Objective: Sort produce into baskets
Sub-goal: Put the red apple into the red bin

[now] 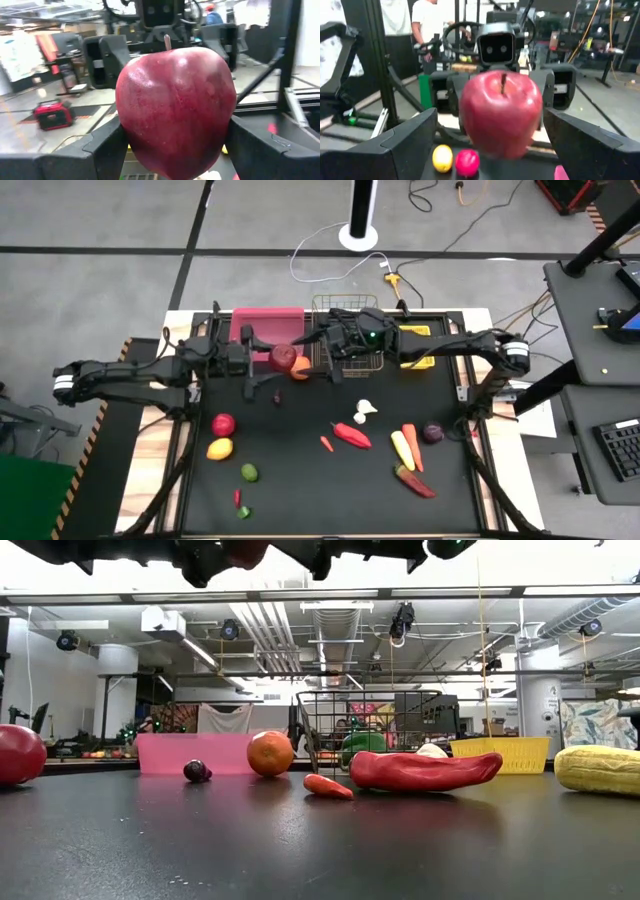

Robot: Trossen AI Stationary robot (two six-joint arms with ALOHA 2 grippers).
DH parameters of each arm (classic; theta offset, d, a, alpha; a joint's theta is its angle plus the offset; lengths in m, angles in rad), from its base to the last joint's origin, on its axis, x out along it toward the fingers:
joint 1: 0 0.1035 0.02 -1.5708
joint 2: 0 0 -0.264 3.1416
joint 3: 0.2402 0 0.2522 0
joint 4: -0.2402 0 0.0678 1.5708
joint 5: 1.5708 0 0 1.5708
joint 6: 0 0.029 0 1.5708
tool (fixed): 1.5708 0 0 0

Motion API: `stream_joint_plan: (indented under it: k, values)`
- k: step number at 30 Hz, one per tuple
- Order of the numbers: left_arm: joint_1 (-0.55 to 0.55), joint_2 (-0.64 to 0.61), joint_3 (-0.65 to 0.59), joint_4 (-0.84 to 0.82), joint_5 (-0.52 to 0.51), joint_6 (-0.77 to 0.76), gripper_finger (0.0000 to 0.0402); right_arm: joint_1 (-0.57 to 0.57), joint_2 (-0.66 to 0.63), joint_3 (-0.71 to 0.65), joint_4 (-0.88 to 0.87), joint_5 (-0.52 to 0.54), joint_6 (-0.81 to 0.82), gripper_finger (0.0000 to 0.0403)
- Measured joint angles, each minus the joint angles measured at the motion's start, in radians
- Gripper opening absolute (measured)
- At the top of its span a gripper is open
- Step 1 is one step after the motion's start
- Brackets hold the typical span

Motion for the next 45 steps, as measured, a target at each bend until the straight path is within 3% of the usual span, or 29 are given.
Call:
stream_joint_plan:
  k: [5, 13, 17, 20, 25, 33, 45]
  values:
    - [-0.015, 0.001, 0.0, 0.003, 0.055, -0.012, 0.0275, 0.019, -0.055, -0.001, -0.089, 0.001, -0.036, 0.0354]
    - [-0.108, 0.006, 0.0, 0.018, 0.057, 0.003, 0.0275, 0.077, -0.107, -0.066, -0.154, 0.005, -0.061, 0.0354]
    - [-0.164, 0.008, 0.0, 0.02, 0.054, 0.004, 0.0275, 0.081, -0.158, -0.2, -0.03, 0.011, -0.011, 0.0354]
    - [-0.2, 0.016, 0.0, 0.031, 0.029, -0.007, 0.0275, 0.088, -0.181, -0.338, 0.167, 0.029, 0.029, 0.0354]
    - [-0.258, 0.094, -0.01, 0.148, 0.022, -0.01, 0.0274, 0.151, -0.157, -0.473, 0.451, 0.165, 0.012, 0.0354]
    - [-0.284, 0.209, -0.013, 0.246, -0.023, -0.035, 0.0274, 0.181, -0.137, -0.482, 0.461, 0.169, 0.094, 0.0354]
    - [-0.284, 0.267, -0.013, 0.283, -0.136, -0.007, 0.0274, 0.194, -0.135, -0.482, 0.518, 0.255, 0.022, 0.0354]
